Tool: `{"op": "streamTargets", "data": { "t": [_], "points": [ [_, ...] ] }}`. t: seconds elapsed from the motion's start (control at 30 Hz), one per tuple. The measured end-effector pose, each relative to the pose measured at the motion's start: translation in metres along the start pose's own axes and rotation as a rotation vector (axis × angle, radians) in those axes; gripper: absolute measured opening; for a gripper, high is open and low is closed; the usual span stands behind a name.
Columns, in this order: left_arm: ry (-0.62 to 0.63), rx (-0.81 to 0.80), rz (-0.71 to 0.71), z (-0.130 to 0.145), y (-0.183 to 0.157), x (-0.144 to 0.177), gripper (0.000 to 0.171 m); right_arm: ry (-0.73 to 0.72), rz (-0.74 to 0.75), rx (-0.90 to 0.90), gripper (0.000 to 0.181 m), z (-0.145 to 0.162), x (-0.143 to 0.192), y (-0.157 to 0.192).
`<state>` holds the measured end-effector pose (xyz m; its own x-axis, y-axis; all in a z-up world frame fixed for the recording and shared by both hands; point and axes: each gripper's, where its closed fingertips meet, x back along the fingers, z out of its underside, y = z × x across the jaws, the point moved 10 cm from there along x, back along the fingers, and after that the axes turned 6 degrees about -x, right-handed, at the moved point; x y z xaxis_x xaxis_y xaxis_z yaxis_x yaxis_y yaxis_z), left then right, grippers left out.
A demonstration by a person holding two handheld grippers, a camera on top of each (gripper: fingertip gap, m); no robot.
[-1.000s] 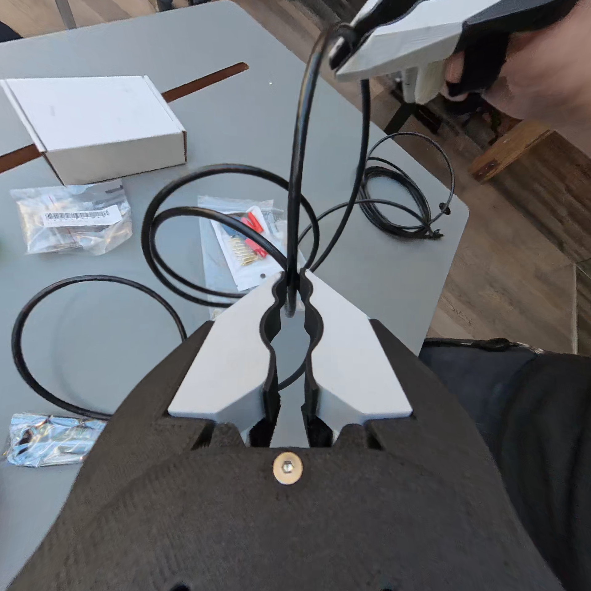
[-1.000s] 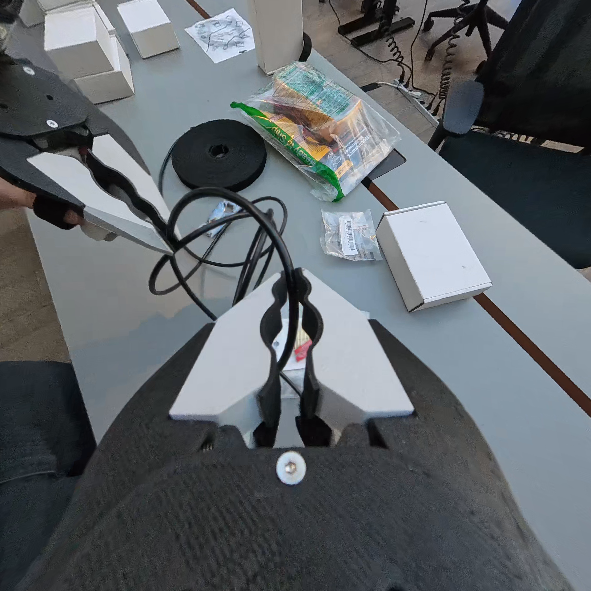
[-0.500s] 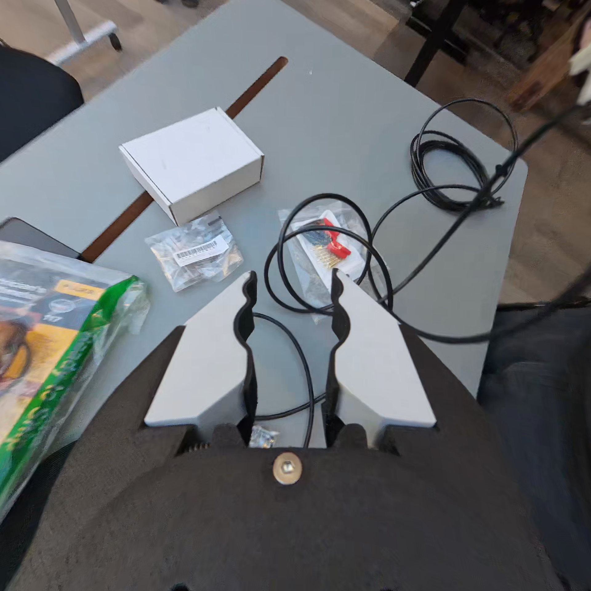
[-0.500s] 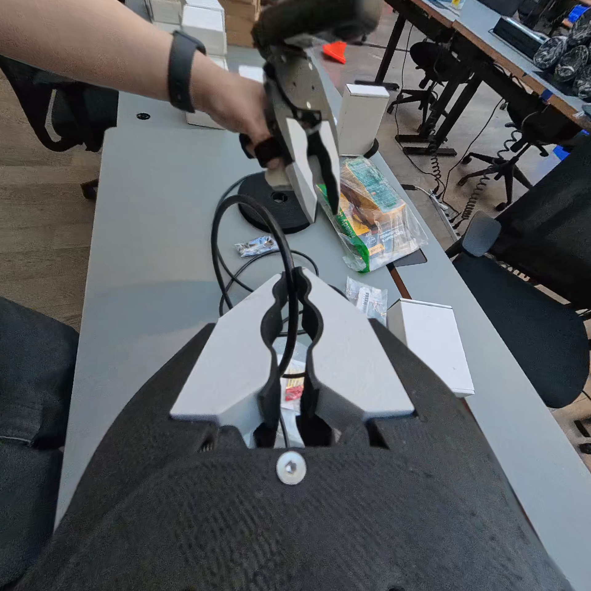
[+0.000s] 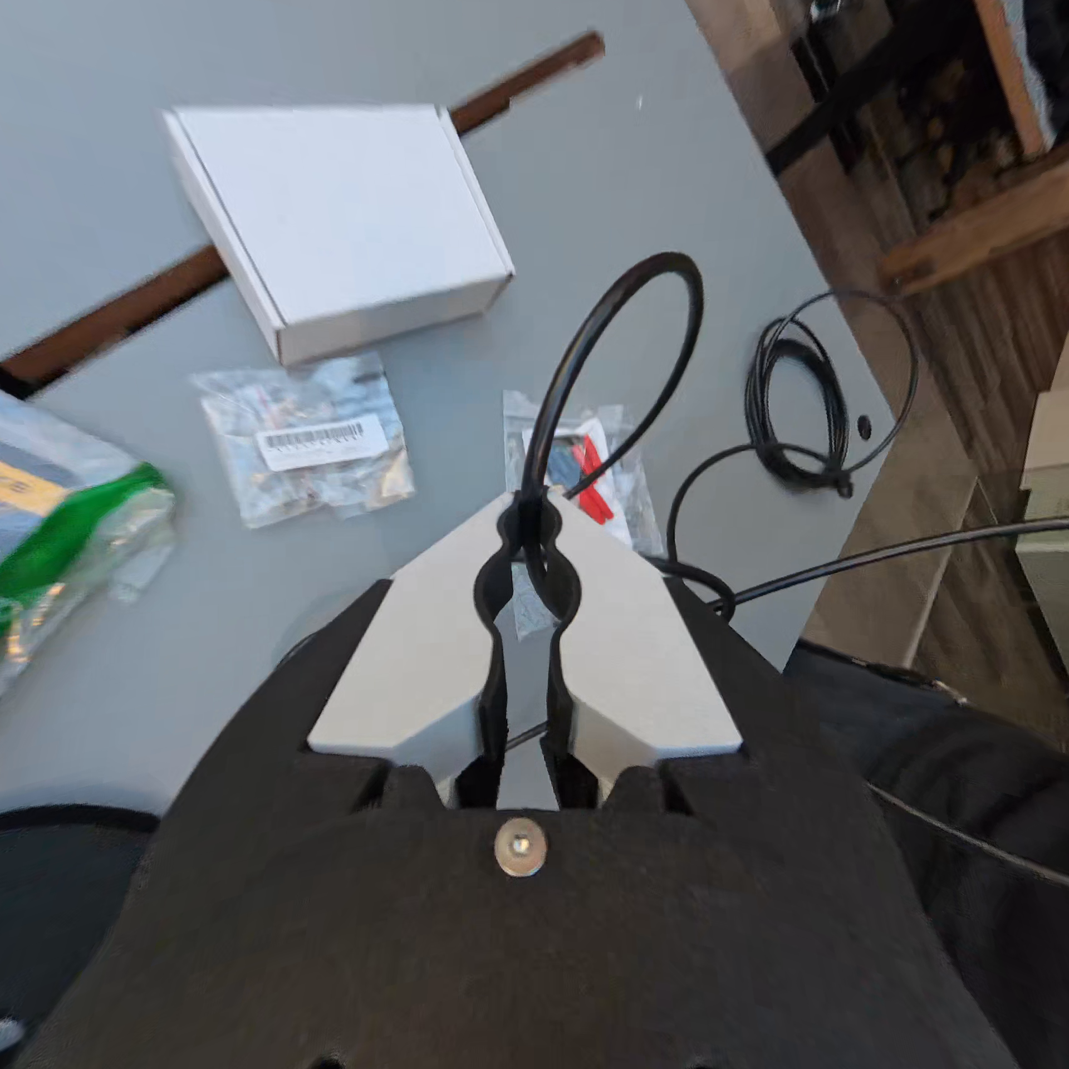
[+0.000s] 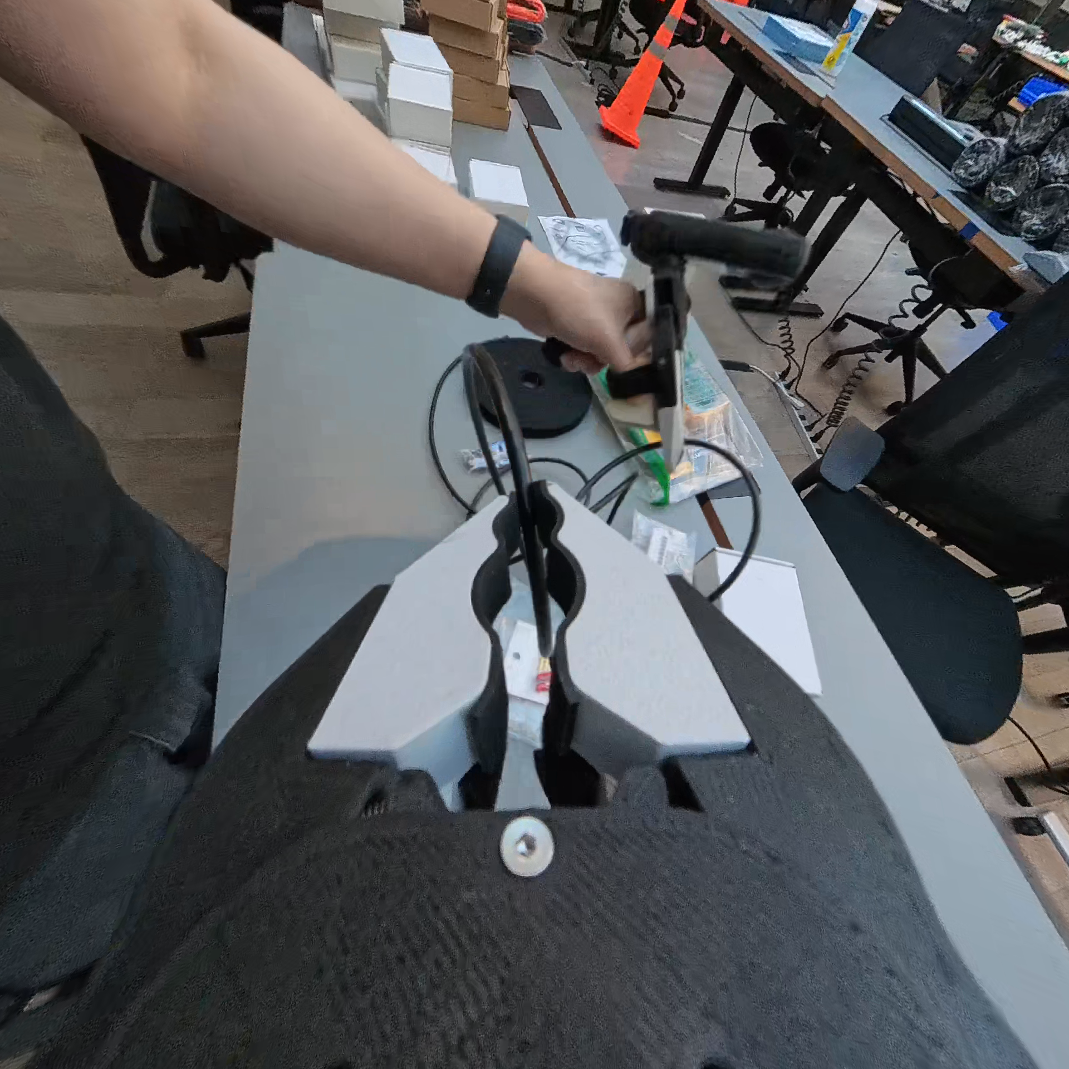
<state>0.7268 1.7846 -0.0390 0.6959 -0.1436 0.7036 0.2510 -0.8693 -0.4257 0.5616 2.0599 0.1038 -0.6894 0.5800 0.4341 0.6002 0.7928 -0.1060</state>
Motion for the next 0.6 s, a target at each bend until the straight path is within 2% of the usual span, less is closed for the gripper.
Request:
{"op": "streamTargets", "data": {
  "t": [0.1,0.2,0.33,0.4,0.47,0.53,0.6],
  "points": [
    [-0.139,-0.008,-0.058,-0.035,-0.001,0.065,0.001,-0.044,-0.003,-0.042,0.003,0.008,0.024,0.017],
    [-0.259,-0.020,-0.040,-0.063,-0.012,0.123,0.000,-0.095,0.038,-0.156,0.004,0.031,0.039,0.019],
    [-0.427,-0.040,0.026,-0.087,-0.036,0.183,0.000,-0.139,0.056,-0.226,0.005,0.056,0.032,0.020],
    [-0.466,-0.081,0.064,-0.097,-0.055,0.205,0.000,-0.145,-0.007,-0.212,0.008,0.048,0.020,0.026],
    [-0.467,-0.151,0.069,-0.105,-0.077,0.221,0.001,-0.175,-0.136,-0.239,0.019,0.030,0.012,0.029],
    [-0.469,-0.209,0.069,-0.112,-0.100,0.234,0.001,-0.267,-0.250,-0.334,0.034,0.005,0.015,0.016],
    [-0.452,-0.257,0.043,-0.116,-0.119,0.244,0.000,-0.384,-0.303,-0.438,0.033,-0.024,0.025,-0.011]
  ]
}}
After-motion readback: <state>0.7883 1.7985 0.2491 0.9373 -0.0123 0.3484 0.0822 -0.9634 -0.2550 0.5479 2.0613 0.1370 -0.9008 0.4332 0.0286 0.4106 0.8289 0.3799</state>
